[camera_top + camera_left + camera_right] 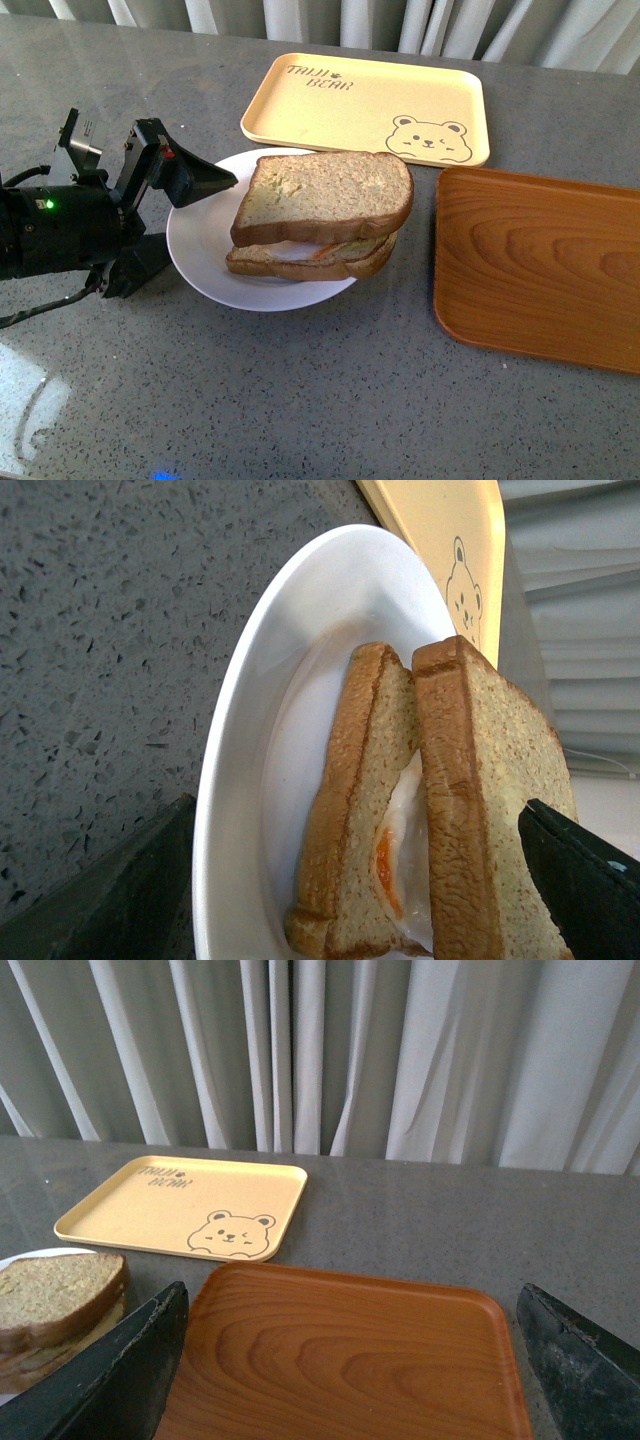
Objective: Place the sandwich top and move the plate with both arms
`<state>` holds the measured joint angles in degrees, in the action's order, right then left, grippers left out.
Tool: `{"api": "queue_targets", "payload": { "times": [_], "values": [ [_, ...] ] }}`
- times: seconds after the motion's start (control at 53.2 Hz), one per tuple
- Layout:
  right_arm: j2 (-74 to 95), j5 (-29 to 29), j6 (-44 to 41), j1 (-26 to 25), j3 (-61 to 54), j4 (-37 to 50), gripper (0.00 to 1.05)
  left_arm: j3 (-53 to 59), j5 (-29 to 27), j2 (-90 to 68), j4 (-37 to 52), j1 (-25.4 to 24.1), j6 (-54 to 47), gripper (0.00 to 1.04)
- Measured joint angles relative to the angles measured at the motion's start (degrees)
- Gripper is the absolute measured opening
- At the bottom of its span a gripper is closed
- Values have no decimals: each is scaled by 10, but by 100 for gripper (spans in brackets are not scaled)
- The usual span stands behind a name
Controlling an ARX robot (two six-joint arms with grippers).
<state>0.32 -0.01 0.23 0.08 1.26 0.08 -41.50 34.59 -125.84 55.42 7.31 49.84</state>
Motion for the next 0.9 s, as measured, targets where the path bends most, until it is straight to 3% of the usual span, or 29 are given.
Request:
{"api": "queue_targets", "payload": {
  "times": [0.433,0.546,0.677,0.903],
  "values": [
    [0,0,0,0,0,0,96,0,10,-10,23,0,41,87],
    [0,0,0,0,0,0,96,0,11,-10,23,-1,47,80],
    [0,0,0,0,0,0,96,0,10,-10,23,-2,51,69],
    [0,0,0,0,0,0,96,0,10,-10,23,-4,52,30]
  ]
}}
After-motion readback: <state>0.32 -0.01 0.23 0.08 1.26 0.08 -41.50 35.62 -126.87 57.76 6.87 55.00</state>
